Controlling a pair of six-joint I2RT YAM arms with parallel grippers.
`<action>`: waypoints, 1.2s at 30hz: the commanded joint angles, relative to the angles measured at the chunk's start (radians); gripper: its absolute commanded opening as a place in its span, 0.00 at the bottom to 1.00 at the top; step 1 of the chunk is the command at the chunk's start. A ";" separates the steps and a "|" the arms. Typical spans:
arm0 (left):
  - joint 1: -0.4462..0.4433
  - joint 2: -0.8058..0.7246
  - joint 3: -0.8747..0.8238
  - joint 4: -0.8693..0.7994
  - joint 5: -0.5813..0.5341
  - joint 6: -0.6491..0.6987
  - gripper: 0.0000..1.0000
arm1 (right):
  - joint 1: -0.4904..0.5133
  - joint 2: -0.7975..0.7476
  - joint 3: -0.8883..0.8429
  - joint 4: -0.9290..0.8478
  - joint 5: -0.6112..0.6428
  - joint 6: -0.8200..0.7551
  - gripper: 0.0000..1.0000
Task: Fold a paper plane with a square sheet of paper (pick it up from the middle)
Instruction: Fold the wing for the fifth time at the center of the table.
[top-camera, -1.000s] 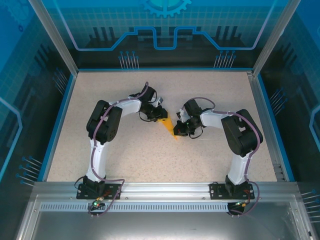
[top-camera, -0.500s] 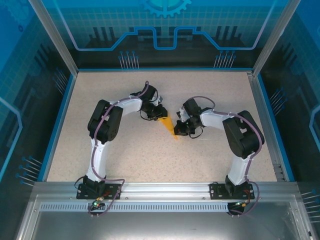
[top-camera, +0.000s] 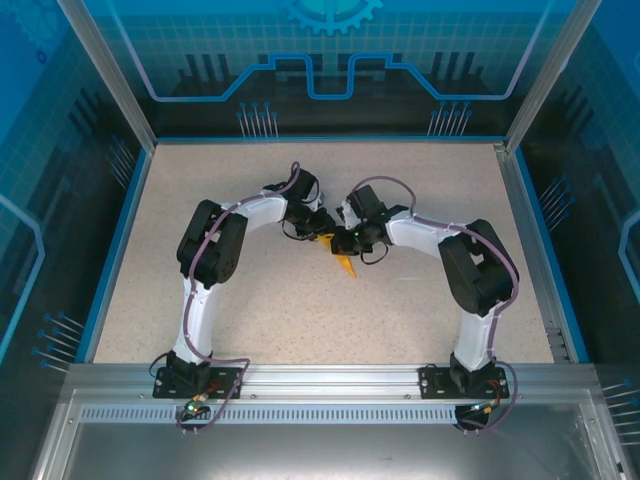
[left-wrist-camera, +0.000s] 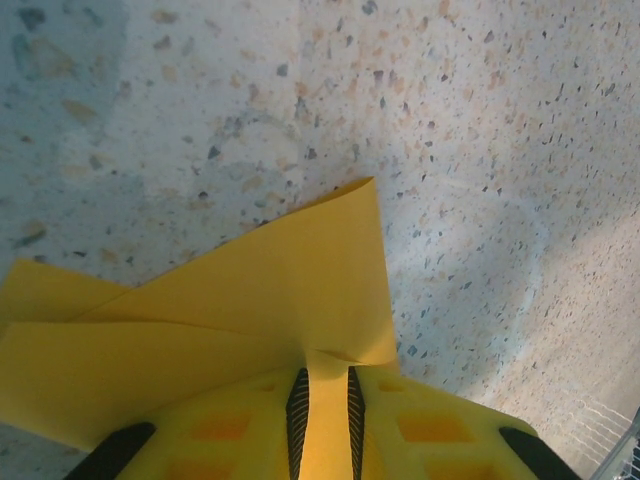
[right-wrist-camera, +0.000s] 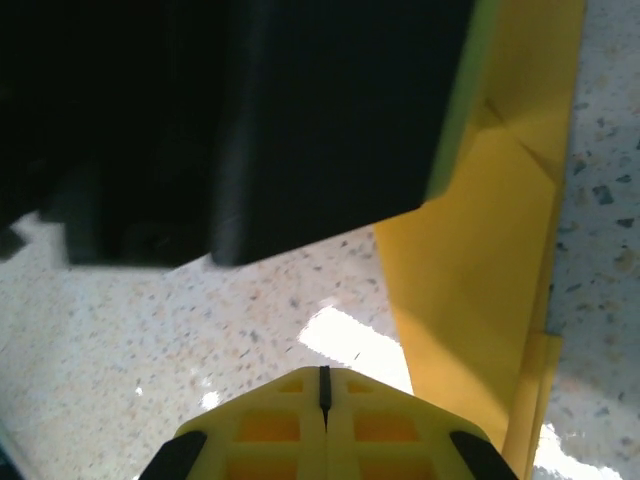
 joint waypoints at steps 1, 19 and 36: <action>-0.007 0.047 0.003 -0.051 -0.062 -0.013 0.23 | -0.009 0.052 0.028 0.017 0.020 0.026 0.04; -0.005 0.071 0.019 -0.090 -0.107 -0.019 0.22 | -0.048 0.056 -0.027 -0.100 -0.018 -0.060 0.03; -0.005 0.081 0.027 -0.102 -0.094 -0.013 0.23 | 0.007 0.039 0.049 -0.184 0.039 -0.049 0.03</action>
